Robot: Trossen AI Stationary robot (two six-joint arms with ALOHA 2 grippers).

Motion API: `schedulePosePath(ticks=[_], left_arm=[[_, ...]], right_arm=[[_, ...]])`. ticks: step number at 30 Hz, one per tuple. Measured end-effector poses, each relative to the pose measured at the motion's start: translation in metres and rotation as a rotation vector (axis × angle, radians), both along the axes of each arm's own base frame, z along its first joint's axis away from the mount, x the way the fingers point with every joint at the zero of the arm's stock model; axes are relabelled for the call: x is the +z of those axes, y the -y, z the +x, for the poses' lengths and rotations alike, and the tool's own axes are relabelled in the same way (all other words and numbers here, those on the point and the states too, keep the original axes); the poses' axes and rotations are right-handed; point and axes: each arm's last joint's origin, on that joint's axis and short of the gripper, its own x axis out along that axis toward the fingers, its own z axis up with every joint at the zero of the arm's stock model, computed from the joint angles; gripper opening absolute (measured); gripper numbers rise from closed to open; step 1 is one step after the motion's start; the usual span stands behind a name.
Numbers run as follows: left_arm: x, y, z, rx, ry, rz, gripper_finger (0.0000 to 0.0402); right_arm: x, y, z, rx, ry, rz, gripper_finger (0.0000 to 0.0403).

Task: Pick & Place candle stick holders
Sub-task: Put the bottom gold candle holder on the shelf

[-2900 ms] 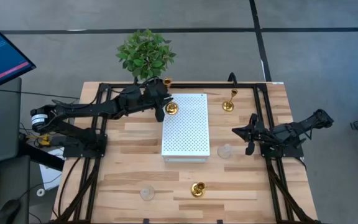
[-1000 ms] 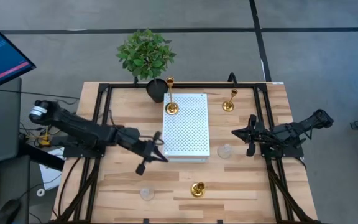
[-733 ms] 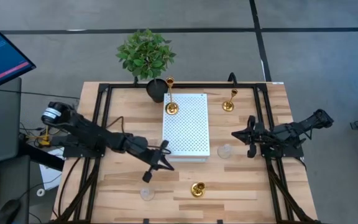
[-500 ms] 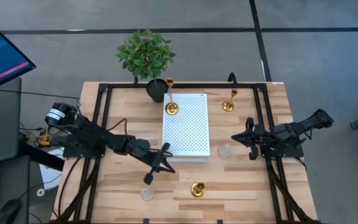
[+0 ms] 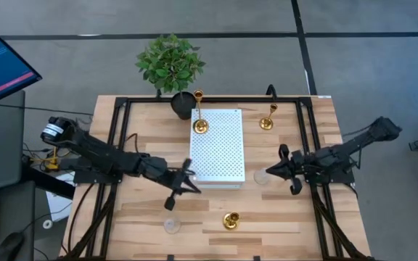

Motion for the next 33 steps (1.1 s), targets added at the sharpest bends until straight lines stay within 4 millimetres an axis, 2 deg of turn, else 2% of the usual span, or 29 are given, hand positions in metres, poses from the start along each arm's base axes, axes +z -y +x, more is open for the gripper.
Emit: schedulePosePath(ticks=[4, 9, 16, 23, 29, 33], left_arm=[[0.007, -0.010, -0.016, 0.131, -0.056, 0.041, 0.0008], [0.016, -0.018, -0.031, 0.197, -0.031, 0.092, 0.0008], [-0.003, -0.041, -0.046, 0.324, -0.020, 0.099, 0.0005], [-0.023, -0.061, -0.060, 0.424, 0.039, -0.018, 0.0006], [-0.025, -0.064, -0.066, 0.434, 0.063, -0.052, 0.0007], [-0.025, -0.064, -0.067, 0.429, 0.064, -0.082, 0.0007]], right_arm=[[-0.003, -0.012, 0.009, 0.052, 0.004, -0.046, 0.0000], [-0.004, -0.024, 0.019, 0.087, -0.029, -0.075, 0.0000], [0.010, -0.043, 0.047, 0.114, -0.094, -0.170, 0.0000], [0.003, -0.063, 0.071, 0.281, -0.187, -0.213, 0.0000], [-0.003, -0.070, 0.089, 0.263, -0.250, -0.175, 0.0001], [-0.005, -0.074, 0.105, 0.238, -0.286, -0.155, 0.0018]])
